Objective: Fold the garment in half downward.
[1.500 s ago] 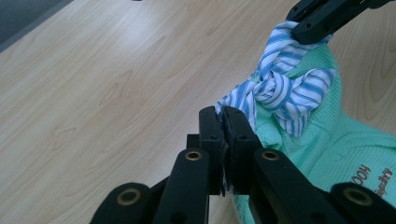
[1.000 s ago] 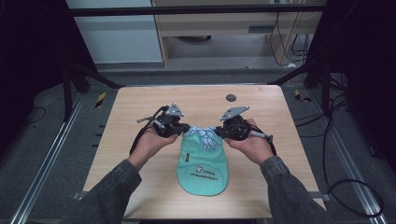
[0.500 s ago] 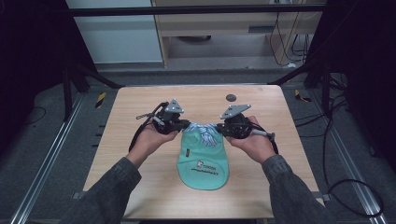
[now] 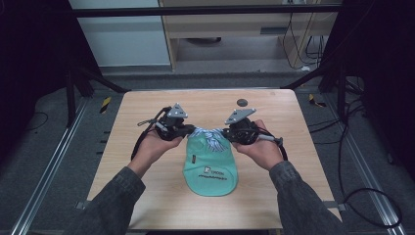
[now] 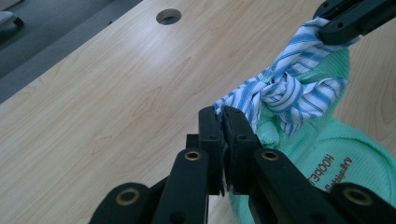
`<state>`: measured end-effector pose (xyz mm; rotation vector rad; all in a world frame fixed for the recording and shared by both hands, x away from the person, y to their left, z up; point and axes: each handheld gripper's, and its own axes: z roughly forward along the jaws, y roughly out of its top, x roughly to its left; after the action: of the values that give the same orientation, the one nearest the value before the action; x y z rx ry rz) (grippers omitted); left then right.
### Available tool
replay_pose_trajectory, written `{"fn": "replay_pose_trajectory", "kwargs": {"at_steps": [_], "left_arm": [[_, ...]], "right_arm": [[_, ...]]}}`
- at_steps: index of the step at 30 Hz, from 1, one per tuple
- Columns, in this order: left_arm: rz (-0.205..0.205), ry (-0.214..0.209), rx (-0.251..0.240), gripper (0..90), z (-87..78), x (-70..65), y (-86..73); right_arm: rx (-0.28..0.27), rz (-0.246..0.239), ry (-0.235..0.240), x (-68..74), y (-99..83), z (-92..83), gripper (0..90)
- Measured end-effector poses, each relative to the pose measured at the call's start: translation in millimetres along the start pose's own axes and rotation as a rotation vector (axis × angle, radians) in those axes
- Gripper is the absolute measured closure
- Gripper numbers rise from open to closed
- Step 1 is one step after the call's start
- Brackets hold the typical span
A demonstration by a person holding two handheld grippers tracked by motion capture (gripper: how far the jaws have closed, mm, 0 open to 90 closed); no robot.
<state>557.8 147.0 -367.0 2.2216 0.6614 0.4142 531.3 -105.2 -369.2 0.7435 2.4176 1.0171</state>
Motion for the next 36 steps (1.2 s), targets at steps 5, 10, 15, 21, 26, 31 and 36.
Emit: {"fn": "replay_pose_trajectory", "kwargs": {"at_steps": [5, 10, 15, 21, 26, 31, 36], "left_arm": [[-0.015, 0.006, -0.006, 86.9, -1.6, 3.0, -1.1], [-0.019, 0.013, 0.004, 87.0, -2.8, 8.2, 0.7], [-0.023, 0.023, -0.001, 87.0, -2.7, 13.2, 6.8], [-0.013, 0.024, 0.005, 87.0, 0.5, 13.8, 13.2], [-0.014, 0.035, 0.008, 87.0, 3.7, 14.2, 14.2], [-0.021, 0.042, -0.002, 87.0, 3.1, 17.0, 18.2], [-0.009, 0.052, 0.01, 87.1, 5.1, 17.2, 24.0]], "right_arm": [[0.007, -0.023, 0.001, 2.6, 7.6, -1.5, 84.8], [0.006, -0.026, 0.001, 1.2, 12.9, 1.4, 84.8], [-0.003, -0.009, -0.007, -4.0, 16.2, 4.6, 84.8], [0.001, 0.001, -0.018, -9.2, 16.4, 4.4, 84.8], [0.006, 0.007, -0.018, -12.6, 14.9, 7.8, 84.7], [0.003, 0.006, -0.029, -16.5, 16.9, 9.1, 84.8], [0.011, 0.022, -0.043, -22.2, 21.8, 11.7, 84.8]]}}
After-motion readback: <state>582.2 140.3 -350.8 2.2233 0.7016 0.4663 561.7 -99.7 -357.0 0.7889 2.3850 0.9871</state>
